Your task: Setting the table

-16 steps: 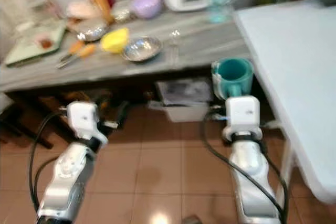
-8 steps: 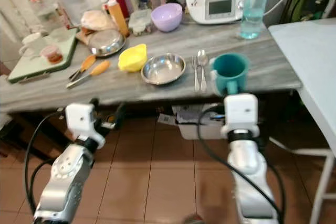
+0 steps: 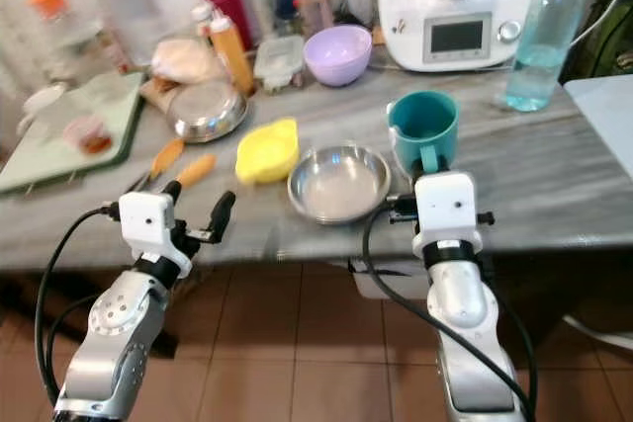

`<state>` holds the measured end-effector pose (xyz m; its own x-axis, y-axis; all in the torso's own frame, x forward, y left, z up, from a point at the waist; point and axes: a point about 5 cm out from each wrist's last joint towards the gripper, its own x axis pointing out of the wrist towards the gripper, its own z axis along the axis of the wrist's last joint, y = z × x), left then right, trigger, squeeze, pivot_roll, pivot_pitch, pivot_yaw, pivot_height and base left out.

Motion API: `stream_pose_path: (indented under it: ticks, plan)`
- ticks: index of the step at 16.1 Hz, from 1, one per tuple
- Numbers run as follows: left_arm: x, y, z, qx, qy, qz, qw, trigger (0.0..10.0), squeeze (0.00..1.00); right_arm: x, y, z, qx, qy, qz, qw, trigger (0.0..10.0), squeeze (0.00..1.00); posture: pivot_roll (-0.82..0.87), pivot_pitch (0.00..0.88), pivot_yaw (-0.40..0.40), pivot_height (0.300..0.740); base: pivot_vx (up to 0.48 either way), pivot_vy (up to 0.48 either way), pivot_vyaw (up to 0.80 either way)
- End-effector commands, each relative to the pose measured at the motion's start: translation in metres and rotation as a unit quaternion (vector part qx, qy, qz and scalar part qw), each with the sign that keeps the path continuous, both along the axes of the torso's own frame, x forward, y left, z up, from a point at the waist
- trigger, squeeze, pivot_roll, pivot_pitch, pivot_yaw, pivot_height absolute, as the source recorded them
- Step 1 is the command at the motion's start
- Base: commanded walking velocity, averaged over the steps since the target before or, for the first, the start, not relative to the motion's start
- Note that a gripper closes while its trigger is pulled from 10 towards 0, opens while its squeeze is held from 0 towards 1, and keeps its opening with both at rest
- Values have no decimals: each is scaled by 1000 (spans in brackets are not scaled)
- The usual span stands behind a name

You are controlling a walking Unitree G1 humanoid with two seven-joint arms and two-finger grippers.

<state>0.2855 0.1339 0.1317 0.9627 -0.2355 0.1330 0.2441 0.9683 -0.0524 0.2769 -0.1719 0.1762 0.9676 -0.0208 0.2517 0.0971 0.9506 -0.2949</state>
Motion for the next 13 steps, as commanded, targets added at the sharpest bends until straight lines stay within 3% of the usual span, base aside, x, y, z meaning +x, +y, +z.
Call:
stream_pose_path:
  ticks: [1,6,9,13]
  plan:
    - [-1,-1,2,5,-1,-7,1000,10000,0,-2,-1,10,-5,-23,-3,1000,10000,0,-308,108,191,740,480,0,0]
    - [-17,-3,9,-9,-7,-53,999,10000,0,-3,1,18,-17,-36,3,999,10000,0,-312,114,181,740,76,0,0]
    - [-26,-6,14,0,-13,-116,993,10000,0,-2,1,21,-19,-38,4,999,10000,0,-312,115,178,740,0,0,0]
    - [-35,1,21,14,3,-189,982,10000,0,-3,2,23,-18,-40,4,999,10000,0,-309,121,182,740,0,0,0]
